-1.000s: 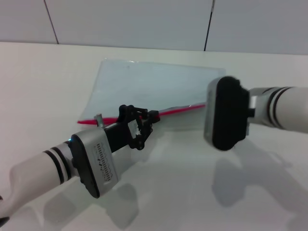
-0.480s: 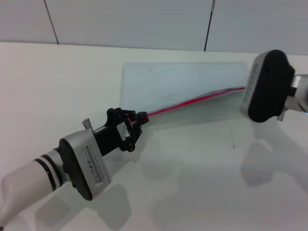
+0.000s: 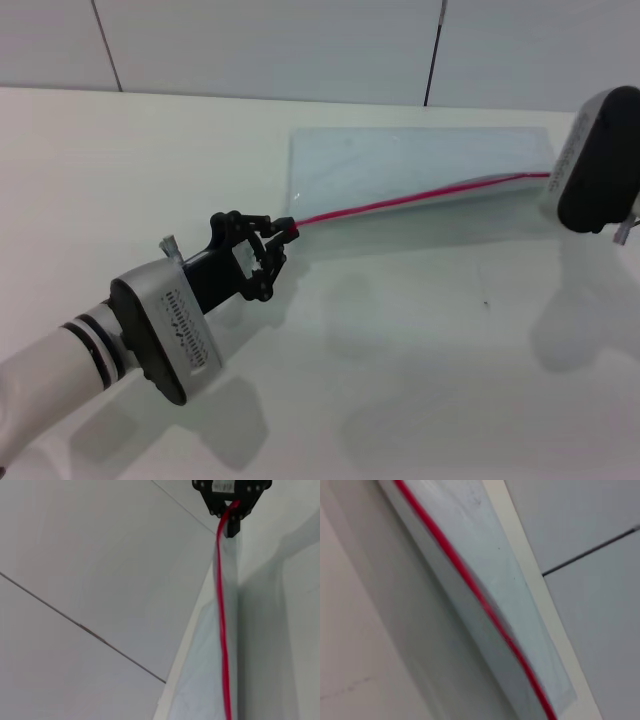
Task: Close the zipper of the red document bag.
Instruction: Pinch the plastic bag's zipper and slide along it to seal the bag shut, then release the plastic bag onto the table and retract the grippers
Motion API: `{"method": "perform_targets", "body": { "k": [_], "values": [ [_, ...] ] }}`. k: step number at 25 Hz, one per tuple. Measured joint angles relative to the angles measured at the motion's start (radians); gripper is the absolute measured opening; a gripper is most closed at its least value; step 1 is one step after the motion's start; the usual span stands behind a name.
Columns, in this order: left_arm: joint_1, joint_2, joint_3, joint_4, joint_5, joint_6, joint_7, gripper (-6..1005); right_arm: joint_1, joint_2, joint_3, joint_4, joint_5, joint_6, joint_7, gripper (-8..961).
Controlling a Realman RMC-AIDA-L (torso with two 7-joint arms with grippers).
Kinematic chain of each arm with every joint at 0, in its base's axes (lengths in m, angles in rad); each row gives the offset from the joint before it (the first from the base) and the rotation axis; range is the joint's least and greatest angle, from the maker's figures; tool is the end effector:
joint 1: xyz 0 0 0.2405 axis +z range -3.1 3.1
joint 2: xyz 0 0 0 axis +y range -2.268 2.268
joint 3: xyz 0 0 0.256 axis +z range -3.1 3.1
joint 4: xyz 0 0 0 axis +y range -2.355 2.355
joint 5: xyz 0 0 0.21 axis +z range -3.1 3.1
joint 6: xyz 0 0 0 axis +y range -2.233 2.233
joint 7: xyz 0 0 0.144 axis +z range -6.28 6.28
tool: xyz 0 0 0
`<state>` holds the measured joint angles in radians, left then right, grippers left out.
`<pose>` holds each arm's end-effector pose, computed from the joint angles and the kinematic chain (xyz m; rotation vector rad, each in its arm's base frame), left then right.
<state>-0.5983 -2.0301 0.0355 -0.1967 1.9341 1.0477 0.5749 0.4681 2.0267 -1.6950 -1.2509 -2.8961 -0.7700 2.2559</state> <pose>-0.2867 0.3322 -0.0837 -2.1287 0.4976 -0.1447 0.2174 0.4033 -0.0076 -2.2622 -0.0529 -0.6019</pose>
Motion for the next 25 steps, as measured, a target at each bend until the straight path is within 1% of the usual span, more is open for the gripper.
{"method": "perform_targets", "body": {
  "k": [2, 4, 7, 10, 11, 18, 23, 25],
  "values": [
    [0.002, 0.0, -0.01, 0.001, 0.001, 0.012, 0.0, 79, -0.001, 0.0, 0.012, 0.001, 0.0, 0.0, -0.001, 56],
    [0.009, -0.001, -0.047, 0.001, 0.001, 0.026, 0.0, 79, -0.001, 0.0, 0.025, 0.009, 0.0, 0.002, -0.003, 57],
    [0.029, -0.002, -0.14, -0.005, 0.0, 0.065, -0.007, 95, 0.006, 0.0, 0.069, 0.033, -0.002, 0.008, -0.006, 58],
    [0.047, -0.003, -0.196, -0.009, 0.0, 0.11, -0.035, 111, 0.01, 0.001, 0.095, 0.051, -0.002, 0.017, -0.005, 59],
    [0.055, -0.003, -0.211, -0.01, 0.0, 0.131, -0.051, 138, 0.013, 0.001, 0.1, 0.06, -0.001, 0.024, -0.003, 59],
    [0.086, 0.002, -0.261, -0.002, -0.016, 0.249, -0.172, 326, 0.035, 0.005, 0.112, 0.13, 0.0, 0.096, 0.037, 62],
    [0.1, 0.006, -0.263, 0.005, -0.06, 0.296, -0.23, 359, 0.036, 0.007, 0.151, 0.147, 0.0, 0.143, 0.089, 64],
    [0.101, 0.006, -0.263, 0.008, -0.074, 0.303, -0.241, 359, 0.032, 0.007, 0.165, 0.147, 0.0, 0.16, 0.104, 146]
  ]
}}
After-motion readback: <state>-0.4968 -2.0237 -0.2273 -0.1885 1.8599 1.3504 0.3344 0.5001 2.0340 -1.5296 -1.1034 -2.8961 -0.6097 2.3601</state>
